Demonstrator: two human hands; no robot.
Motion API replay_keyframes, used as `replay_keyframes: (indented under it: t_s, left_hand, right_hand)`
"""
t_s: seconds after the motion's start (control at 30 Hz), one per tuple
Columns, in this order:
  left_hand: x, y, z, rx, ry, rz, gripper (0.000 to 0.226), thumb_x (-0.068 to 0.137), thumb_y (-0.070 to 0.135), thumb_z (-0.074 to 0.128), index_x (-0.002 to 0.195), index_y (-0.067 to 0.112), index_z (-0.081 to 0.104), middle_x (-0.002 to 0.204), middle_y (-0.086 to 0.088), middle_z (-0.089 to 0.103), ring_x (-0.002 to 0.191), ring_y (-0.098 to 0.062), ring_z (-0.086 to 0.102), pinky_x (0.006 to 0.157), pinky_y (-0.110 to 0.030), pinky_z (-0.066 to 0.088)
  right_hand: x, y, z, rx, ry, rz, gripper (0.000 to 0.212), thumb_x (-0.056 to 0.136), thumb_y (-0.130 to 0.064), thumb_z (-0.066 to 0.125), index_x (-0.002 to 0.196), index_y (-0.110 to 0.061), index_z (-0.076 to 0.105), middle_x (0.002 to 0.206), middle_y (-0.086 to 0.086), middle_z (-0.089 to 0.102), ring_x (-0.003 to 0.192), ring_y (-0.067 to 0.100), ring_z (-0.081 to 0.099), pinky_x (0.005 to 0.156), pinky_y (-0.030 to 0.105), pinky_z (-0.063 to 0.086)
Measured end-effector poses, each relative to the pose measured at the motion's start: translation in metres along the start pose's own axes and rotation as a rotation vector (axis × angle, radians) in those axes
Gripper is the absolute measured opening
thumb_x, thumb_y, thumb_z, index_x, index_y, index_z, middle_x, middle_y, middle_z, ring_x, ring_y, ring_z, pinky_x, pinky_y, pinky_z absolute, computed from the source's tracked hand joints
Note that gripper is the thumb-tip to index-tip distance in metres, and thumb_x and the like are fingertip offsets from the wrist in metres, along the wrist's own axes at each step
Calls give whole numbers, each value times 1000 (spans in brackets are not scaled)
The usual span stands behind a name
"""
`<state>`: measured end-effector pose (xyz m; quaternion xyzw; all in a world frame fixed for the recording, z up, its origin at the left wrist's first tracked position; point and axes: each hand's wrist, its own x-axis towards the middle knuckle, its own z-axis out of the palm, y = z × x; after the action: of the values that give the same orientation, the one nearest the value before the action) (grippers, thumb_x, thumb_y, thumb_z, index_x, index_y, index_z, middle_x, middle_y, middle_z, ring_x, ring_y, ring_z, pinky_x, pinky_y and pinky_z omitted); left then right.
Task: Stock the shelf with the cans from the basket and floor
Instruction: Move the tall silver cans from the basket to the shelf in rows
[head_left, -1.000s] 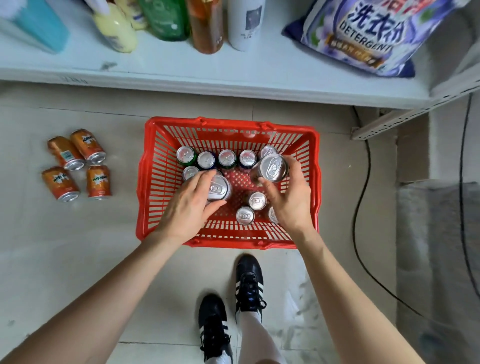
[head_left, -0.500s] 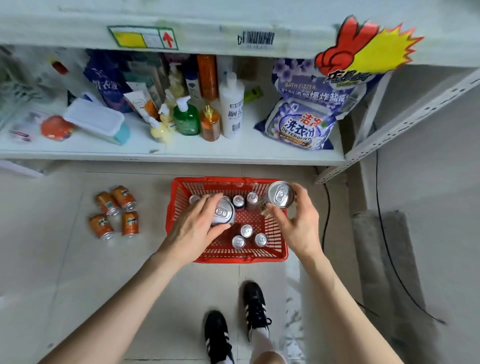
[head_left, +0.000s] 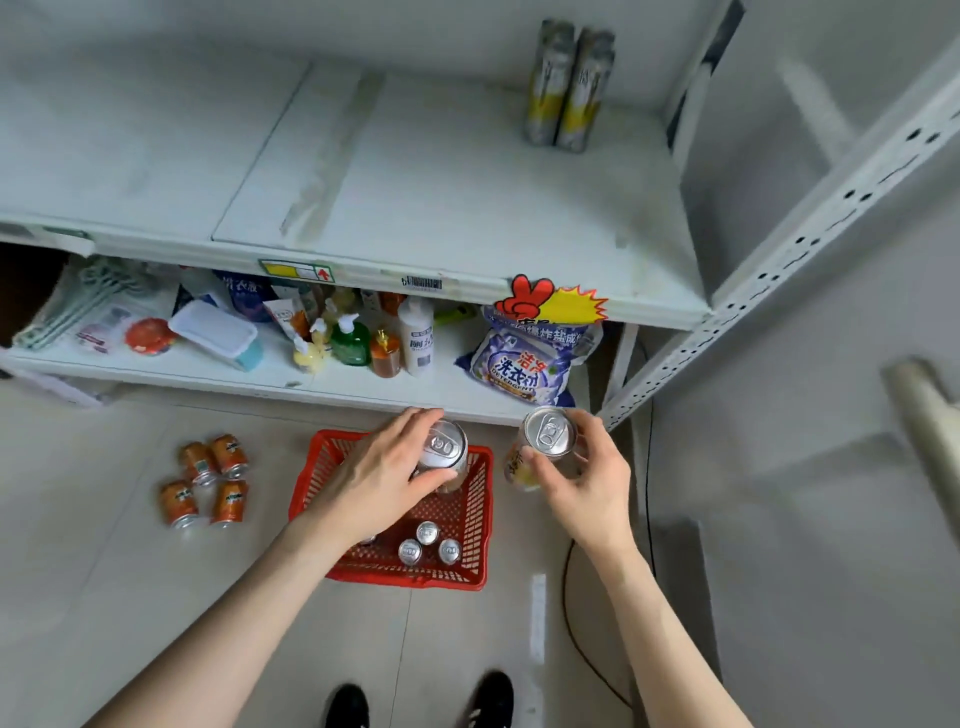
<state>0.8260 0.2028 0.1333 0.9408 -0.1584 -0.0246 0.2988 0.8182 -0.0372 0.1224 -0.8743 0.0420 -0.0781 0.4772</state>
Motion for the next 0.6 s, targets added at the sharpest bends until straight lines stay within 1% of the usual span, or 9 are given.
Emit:
replay_keyframes:
  t_s: [0.1,0.13,0.2,0.27,0.33,0.4,0.47,0.53,0.6]
  left_hand:
    - [11,36,-16,7,36,23,62,85,48,57,137,19,38,131,3,49,119,-14,49,99,-23,34]
    - [15,46,-21,10,45,32,62,86,46,59,137,19,37,131,3,49,119,-14,48,98,-23,34]
    - [25,66,-35,20,60,57,63,86,45,61,138,19,37,133,4,48,119,-13,49,97,-24,36]
    - [34,83,-49,34,70,76,66,86,48,59,140,18,36,137,4,46,119,-12,49,96,-24,36]
    - [45,95,-62,54,86,97,67,87,47,59,141,16,36,141,2,44,122,-14,48,98,-25,36]
    - [56,103,-74,73,95,111,67,87,45,60,142,15,35,141,1,44,124,-15,47,98,-22,32]
    - [71,106,-85,85,104,121,66,87,43,61,142,15,36,139,0,46,122,-14,48,96,-19,30]
    - [89,106,-94,87,107,128,64,87,39,63,140,14,38,135,-1,48,119,-14,50,93,-16,31]
    - [108,102,-101,101,103,143,63,87,37,63,139,13,39,133,-1,49,118,-15,51,93,-15,32]
  right_hand:
    - [13,-16,-35,22,3,-26,45,74,-34,82,111,-34,57,102,-18,67,94,2,64,79,23,54]
    - [18,-21,-45,27,5,-34,46,73,-33,82,112,-32,57,103,-17,68,94,2,64,76,18,53]
    - [28,-32,-63,31,22,-54,48,73,-31,83,115,-26,59,104,-14,68,94,0,63,76,9,48]
    - [38,-41,-76,39,52,-85,48,74,-28,83,115,-24,60,103,-12,68,92,-4,61,77,5,43]
    - [48,-49,-86,58,73,-91,47,74,-28,84,114,-24,60,102,-12,68,91,-2,62,77,10,46]
    - [60,-57,-92,72,87,-96,45,74,-29,83,112,-26,60,101,-14,68,90,0,63,77,18,51]
    - [73,-64,-96,78,103,-105,42,74,-29,83,108,-32,58,98,-18,67,91,-3,62,78,25,53]
    - [88,-68,-97,86,116,-115,42,74,-28,83,107,-33,59,97,-21,67,90,-5,62,78,27,55]
    - [105,-71,-95,92,133,-117,42,73,-29,83,108,-30,60,96,-20,68,90,-5,63,77,24,55]
